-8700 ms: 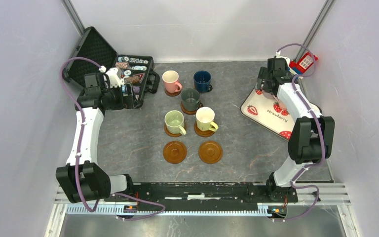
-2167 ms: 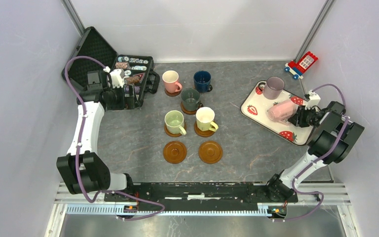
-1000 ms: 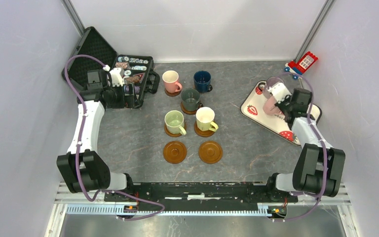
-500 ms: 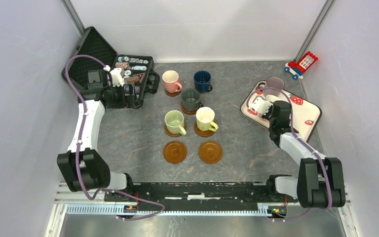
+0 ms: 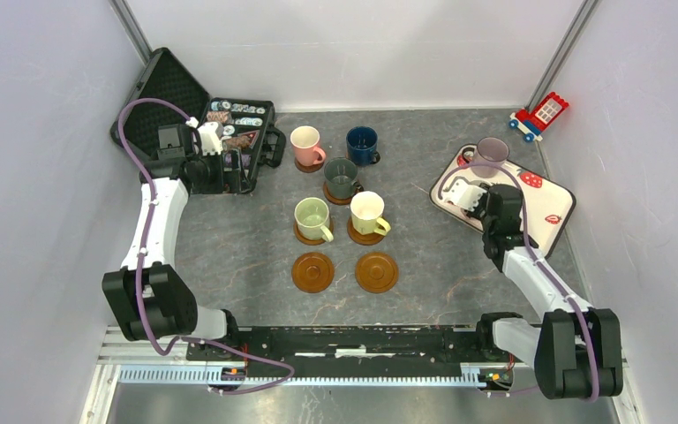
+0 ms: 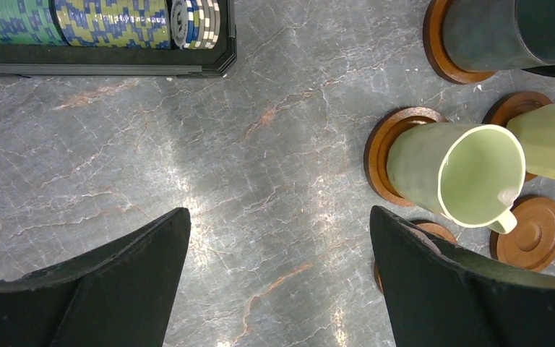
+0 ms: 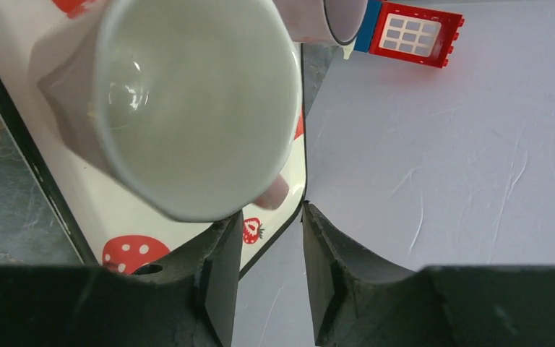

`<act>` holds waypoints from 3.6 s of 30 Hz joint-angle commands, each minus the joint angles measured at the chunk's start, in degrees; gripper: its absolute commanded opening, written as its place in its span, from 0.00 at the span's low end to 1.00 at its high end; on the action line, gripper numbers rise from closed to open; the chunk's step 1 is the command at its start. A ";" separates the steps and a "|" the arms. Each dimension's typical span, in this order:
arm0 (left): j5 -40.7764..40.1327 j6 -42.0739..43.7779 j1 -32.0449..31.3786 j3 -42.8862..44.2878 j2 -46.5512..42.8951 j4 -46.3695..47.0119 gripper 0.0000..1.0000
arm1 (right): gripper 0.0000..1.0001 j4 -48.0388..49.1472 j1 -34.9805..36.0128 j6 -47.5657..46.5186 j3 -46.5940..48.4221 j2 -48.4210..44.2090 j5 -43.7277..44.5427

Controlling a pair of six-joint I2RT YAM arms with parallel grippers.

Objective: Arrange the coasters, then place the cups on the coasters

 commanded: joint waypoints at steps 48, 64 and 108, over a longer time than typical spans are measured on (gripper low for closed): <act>7.83 0.72 0.21 1.92 1.96 2.44 1.00 | 0.78 -77.04 -20.71 -64.05 66.50 43.31 -43.11; 5.68 -0.91 0.21 5.13 4.60 2.45 1.00 | 0.73 -77.09 -17.23 -68.69 59.92 42.92 -38.62; 5.50 -1.34 0.22 3.55 -0.66 3.76 1.00 | 0.00 -32.12 -19.99 28.31 47.88 16.15 -51.98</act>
